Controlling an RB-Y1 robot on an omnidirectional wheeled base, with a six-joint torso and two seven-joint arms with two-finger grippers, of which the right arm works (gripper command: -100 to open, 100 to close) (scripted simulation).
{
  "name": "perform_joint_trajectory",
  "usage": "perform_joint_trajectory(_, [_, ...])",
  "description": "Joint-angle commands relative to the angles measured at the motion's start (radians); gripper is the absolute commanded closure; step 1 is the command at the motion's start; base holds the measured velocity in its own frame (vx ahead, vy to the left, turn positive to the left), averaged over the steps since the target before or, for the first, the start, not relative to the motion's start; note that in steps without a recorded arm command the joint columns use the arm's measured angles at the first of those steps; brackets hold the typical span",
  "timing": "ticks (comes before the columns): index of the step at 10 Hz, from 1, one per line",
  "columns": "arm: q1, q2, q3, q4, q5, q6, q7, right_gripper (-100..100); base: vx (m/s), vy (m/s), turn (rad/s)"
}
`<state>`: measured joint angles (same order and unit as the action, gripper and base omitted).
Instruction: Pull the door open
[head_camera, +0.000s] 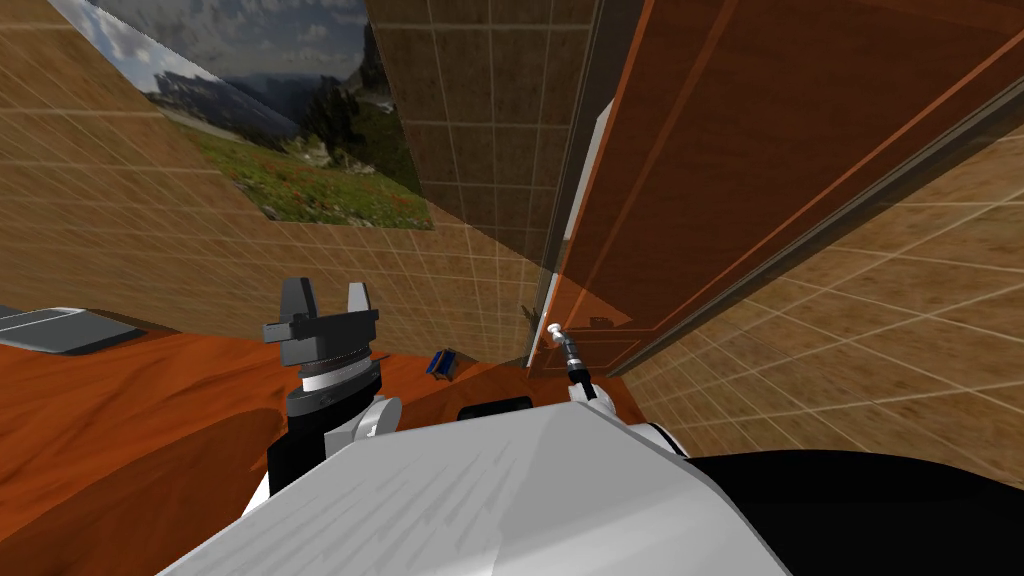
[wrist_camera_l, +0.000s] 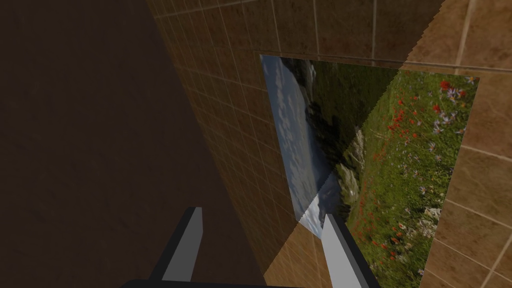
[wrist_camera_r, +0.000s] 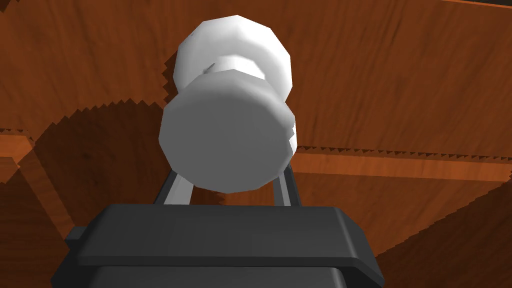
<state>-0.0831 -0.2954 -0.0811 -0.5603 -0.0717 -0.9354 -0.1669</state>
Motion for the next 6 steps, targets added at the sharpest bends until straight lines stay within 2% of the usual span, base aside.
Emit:
perform_joint_trajectory(1, [0.004,0.017,0.025,-0.026,-0.017,0.004,-0.050,100,-0.062,-0.030,0.066])
perform_joint_trajectory(2, [0.004,0.017,0.025,-0.026,-0.017,0.004,-0.058,100,-0.050,-0.020,0.048])
perform_joint_trajectory(3, [0.004,0.017,0.025,-0.006,-0.017,0.004,-0.058,100,-0.013,-0.001,-0.005])
perform_joint_trajectory(4, [0.004,0.017,0.025,-0.026,-0.017,0.004,-0.058,100,-0.006,0.009,-0.020])
perform_joint_trajectory(6, [0.000,0.016,0.043,-0.026,-0.057,0.010,-0.126,100,-0.054,-0.023,0.087])
